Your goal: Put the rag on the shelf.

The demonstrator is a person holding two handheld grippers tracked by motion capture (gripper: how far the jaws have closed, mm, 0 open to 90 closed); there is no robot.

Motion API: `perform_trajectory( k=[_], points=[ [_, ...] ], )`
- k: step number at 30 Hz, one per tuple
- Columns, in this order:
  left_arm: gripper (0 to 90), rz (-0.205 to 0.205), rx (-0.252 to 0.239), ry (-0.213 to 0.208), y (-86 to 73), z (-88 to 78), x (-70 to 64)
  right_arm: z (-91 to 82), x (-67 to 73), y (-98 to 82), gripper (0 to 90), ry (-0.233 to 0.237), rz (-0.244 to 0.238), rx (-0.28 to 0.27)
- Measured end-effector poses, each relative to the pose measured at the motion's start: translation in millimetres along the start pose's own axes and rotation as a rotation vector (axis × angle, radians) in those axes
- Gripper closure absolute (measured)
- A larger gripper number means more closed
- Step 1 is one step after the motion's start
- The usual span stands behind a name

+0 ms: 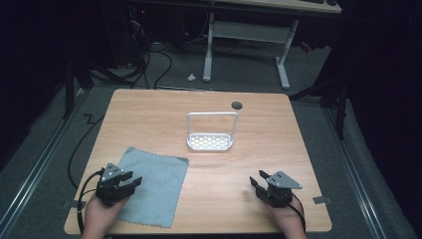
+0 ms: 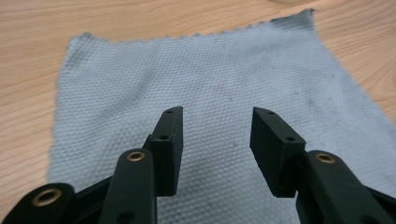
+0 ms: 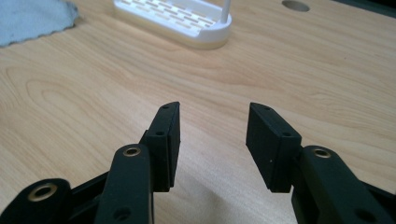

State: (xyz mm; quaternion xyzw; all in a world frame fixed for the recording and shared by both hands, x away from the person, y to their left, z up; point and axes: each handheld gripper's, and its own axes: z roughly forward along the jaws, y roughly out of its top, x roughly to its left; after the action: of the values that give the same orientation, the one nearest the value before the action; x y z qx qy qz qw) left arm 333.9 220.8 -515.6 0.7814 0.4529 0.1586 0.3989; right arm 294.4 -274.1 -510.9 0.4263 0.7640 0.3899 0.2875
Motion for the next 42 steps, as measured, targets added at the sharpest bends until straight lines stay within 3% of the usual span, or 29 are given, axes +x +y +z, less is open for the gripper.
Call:
perform_trajectory(
  k=[3,8,10,11,13,16,20,23,24,25,30,35,40,42],
  points=[
    [54.5,-0.005,-0.001,-0.017,0.0,1.7,-1.7,0.2,1.4,-1.5,55.2,0.004,-0.02,0.011],
    [54.7,0.043,0.021,-0.046,0.8,1.7,-12.9,0.4,3.5,1.0,54.4,0.01,-0.021,0.002],
    [59.8,0.053,0.033,-0.066,0.9,1.0,-15.4,0.9,4.8,0.9,54.3,0.013,-0.028,0.007],
    [74.7,0.069,0.051,-0.079,0.7,1.5,-18.9,1.6,6.2,0.6,54.4,0.016,-0.032,0.011],
    [83.0,0.127,0.132,-0.069,-1.3,8.6,-28.0,3.6,8.9,-0.5,54.2,0.03,-0.032,0.017],
    [89.7,0.12,0.143,-0.084,-3.1,13.9,-30.0,3.6,9.3,-0.4,53.9,0.032,-0.033,0.018],
    [89.6,0.14,0.14,-0.083,-2.7,15.6,-35.8,2.6,7.4,-0.6,54.0,0.036,-0.025,0.015],
    [89.5,0.168,0.14,-0.103,-1.6,18.8,-46.7,3.0,6.6,-0.8,54.3,0.037,-0.026,0.017],
    [88.2,0.183,0.141,-0.122,-0.3,22.1,-56.1,4.2,6.9,-0.8,55.1,0.041,-0.023,0.02],
    [88.2,0.183,0.141,-0.122,-0.3,22.1,-56.1,4.2,6.9,-0.8,55.1,0.041,-0.023,0.02],
    [88.1,0.213,0.143,-0.203,6.2,37.0,-91.0,5.4,10.0,-0.2,57.4,0.058,-0.037,0.023],
    [87.6,0.235,0.139,-0.253,11.0,49.2,-120.8,7.5,14.1,0.9,60.5,0.091,-0.051,0.024],
    [83.6,0.246,0.104,-0.241,15.7,50.4,-130.0,9.2,22.3,3.8,65.9,0.128,-0.065,0.033],
    [83.1,0.212,0.066,-0.215,19.9,39.8,-114.9,12.9,31.4,6.0,70.4,0.182,-0.068,0.038]
  ],
)
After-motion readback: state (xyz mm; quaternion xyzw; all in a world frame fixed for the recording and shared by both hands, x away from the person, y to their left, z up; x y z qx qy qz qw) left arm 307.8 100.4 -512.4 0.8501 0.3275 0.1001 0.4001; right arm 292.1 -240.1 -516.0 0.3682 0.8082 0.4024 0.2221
